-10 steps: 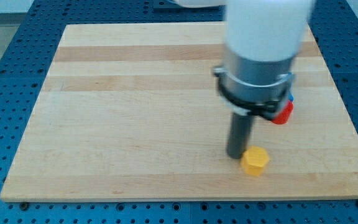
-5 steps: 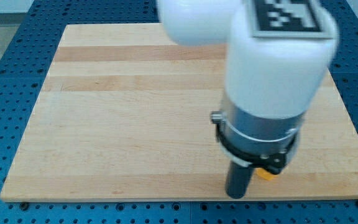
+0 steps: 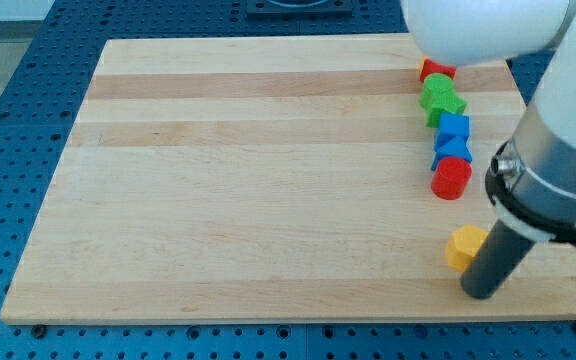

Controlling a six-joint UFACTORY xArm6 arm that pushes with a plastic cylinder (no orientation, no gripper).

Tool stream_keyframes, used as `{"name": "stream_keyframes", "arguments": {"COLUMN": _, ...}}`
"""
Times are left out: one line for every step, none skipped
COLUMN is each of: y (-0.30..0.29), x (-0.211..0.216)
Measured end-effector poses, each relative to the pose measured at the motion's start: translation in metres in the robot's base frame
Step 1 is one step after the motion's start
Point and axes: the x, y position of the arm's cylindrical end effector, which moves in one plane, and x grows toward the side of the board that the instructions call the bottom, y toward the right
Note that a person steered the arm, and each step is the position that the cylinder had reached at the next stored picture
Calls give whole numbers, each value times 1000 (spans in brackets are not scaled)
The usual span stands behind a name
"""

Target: Move the yellow hexagon below the red circle

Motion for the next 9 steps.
{"name": "stream_keyframes", "arguments": {"y": 7, "x": -21}}
{"name": "stream_keyframes", "arguments": {"y": 18, "x": -23}}
{"name": "stream_keyframes", "arguments": {"y": 24, "x": -27}}
{"name": "stream_keyframes", "arguments": {"y": 34, "x": -43}}
{"name": "stream_keyframes", "arguments": {"y": 40, "x": -37}}
{"name": "stream_keyframes", "arguments": {"y": 29, "x": -8}}
{"name": "stream_keyframes", "arguments": {"y": 0, "x": -7}}
{"name": "stream_keyframes", "arguments": {"y": -1, "x": -20}}
{"name": "stream_keyframes", "arguments": {"y": 0, "x": -32}}
